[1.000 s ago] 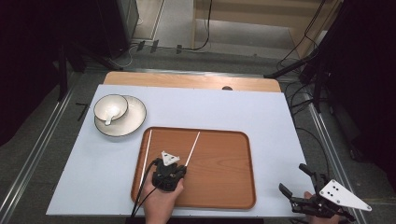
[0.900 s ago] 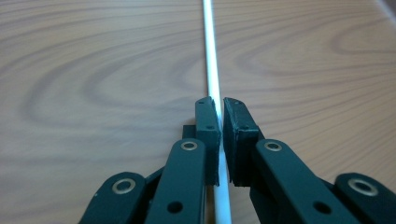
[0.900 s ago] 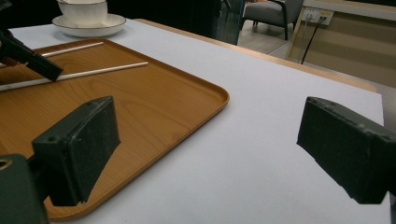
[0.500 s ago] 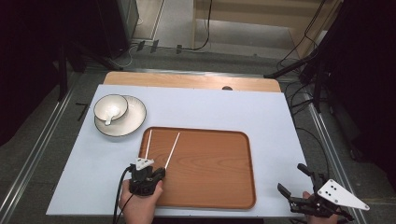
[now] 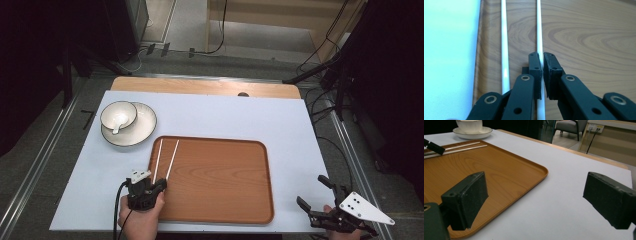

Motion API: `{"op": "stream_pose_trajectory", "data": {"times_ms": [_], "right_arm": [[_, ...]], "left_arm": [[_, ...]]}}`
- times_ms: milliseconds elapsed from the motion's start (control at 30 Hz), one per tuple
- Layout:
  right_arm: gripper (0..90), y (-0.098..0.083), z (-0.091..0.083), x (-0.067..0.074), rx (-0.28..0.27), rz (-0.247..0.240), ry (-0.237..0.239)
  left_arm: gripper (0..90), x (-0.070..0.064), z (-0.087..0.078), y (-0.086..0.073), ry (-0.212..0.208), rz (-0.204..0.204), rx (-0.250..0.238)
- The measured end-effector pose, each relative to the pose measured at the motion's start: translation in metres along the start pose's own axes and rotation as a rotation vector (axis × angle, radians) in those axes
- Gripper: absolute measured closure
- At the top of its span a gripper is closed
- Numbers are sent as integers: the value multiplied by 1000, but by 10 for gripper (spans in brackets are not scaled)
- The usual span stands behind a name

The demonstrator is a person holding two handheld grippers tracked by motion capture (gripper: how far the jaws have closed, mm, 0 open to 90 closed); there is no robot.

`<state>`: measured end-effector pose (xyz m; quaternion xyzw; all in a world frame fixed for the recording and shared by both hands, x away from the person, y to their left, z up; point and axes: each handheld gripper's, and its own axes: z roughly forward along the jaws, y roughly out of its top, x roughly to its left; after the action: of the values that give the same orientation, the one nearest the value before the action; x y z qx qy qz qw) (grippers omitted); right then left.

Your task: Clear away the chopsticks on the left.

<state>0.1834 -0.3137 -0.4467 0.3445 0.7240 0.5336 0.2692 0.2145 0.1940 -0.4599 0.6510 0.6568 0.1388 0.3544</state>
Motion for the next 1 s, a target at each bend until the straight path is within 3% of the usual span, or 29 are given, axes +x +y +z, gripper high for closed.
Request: {"op": "stream_pose_trajectory", "data": {"times_ms": [100, 267, 500, 800, 967, 1000], "right_arm": [[58, 0, 0, 0, -1, -3, 1], [58, 0, 0, 0, -2, -3, -1], [58, 0, -1, 0, -3, -3, -2], [58, 0, -1, -1, -3, -2, -1], [58, 0, -1, 0, 0, -6, -1], [58, 0, -1, 0, -1, -2, -3]], "left_arm": [[851, 0, 1, 0, -21, -9, 5], [831, 1, 0, 0, -16, 3, 2], [740, 5, -4, 1, -34, 7, -3], [778, 14, -17, 4, -66, 26, -36], [676, 18, -24, 9, -97, 49, -71], [592, 19, -25, 11, -105, 60, -77]]}}
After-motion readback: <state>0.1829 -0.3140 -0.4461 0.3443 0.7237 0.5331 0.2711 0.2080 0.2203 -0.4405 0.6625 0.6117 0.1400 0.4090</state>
